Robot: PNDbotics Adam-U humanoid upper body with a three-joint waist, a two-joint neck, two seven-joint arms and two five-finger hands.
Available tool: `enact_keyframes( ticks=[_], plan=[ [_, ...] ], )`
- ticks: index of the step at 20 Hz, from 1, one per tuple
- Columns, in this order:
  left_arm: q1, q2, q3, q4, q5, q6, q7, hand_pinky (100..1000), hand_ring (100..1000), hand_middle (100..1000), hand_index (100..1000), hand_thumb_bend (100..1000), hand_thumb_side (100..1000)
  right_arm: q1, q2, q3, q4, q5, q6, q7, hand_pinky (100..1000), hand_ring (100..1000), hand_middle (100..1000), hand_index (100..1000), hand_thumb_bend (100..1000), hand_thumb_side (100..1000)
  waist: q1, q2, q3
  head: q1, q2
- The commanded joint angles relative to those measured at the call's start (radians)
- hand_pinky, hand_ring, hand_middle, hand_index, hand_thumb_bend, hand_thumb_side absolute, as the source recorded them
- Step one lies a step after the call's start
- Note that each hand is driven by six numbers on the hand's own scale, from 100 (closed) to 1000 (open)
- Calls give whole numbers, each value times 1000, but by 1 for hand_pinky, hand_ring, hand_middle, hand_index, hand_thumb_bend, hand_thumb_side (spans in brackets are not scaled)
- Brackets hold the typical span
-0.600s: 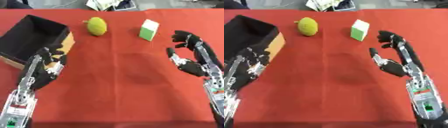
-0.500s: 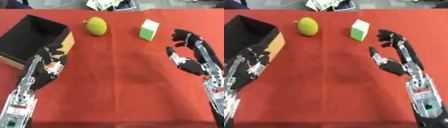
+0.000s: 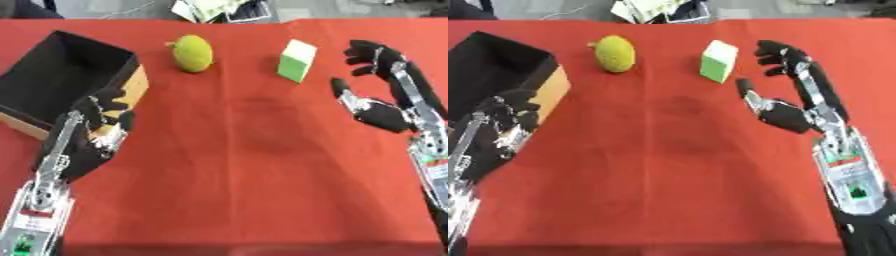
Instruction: Pick up objects on the table and place them in the box.
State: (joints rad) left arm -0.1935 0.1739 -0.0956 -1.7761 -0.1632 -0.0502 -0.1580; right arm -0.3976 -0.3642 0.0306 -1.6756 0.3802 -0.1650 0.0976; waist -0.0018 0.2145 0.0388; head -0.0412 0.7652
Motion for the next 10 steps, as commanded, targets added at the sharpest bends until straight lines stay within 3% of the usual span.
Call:
enact_keyframes(
  ticks=[1,10],
  plan=[
    [-4,10,-2,-12,5,0,-4,619,761,778,810,366,519,-61,-60,11,32,0,4,2,713,789,782,904,319,433,1,-20,-1,-2,5],
    [4,10,-13,-7,9,0,-15,618,761,778,810,367,521,-296,-172,113,237,-33,-5,81,736,820,838,917,357,475,2,-30,12,-12,5]
  ],
)
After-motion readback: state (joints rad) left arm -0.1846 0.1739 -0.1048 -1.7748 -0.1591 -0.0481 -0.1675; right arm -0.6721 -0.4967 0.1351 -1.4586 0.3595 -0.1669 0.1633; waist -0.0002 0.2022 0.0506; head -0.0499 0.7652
